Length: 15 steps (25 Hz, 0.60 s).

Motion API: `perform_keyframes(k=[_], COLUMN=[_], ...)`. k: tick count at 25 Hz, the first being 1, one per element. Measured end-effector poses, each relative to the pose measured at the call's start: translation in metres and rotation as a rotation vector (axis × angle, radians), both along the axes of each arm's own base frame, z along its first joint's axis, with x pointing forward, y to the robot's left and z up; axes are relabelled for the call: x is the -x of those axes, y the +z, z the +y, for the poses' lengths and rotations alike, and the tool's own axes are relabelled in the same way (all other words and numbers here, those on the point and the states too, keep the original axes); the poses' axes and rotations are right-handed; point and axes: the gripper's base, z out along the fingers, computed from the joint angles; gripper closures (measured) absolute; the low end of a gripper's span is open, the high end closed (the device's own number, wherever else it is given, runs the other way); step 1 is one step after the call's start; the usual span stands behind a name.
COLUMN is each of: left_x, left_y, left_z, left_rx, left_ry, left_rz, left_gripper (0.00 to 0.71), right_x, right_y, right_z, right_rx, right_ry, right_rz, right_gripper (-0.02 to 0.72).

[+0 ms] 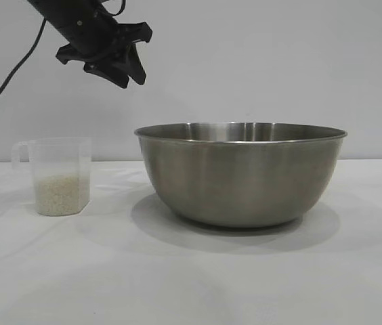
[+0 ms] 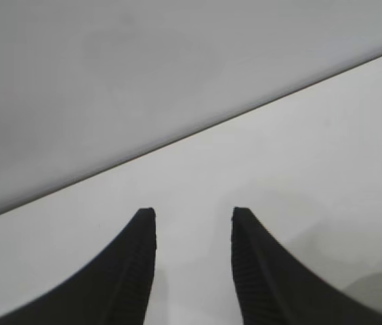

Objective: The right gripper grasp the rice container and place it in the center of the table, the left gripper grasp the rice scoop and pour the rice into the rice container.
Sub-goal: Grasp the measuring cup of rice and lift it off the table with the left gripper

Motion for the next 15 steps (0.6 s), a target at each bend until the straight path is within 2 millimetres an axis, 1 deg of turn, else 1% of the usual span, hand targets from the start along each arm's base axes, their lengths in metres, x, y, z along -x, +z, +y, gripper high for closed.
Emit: perform_keyframes(k=[3,8,12,15], left_x=[0.001,0.005,0.015,0.026], left_y=[0.004,0.006,0.008,0.015], left_z=[0.000,-0.002,-0.006,-0.002], left_rx=[-0.006,-0.030,-0.052,-0.032], left_ry=[-0.005,-0.056,-0.160,-0.135], left_rz=[-0.009,0.001,0.026,0.019], left_gripper=[0.492,0.492,0.492,0.492], right_x=[0.007,0.024,0.033,0.034], right_y=[-0.007,-0.006,-0.007,-0.007], right_z=[0.000,0.000,0.000,0.000], right_rx=[0.000,-0.001,-0.001,-0.001], right_ry=[-0.004,-0.005,-0.007,-0.007], right_rz=[0.021,-0.082,-0.136,-0.139], right_gripper=[0.322,0.322,0.322,0.322])
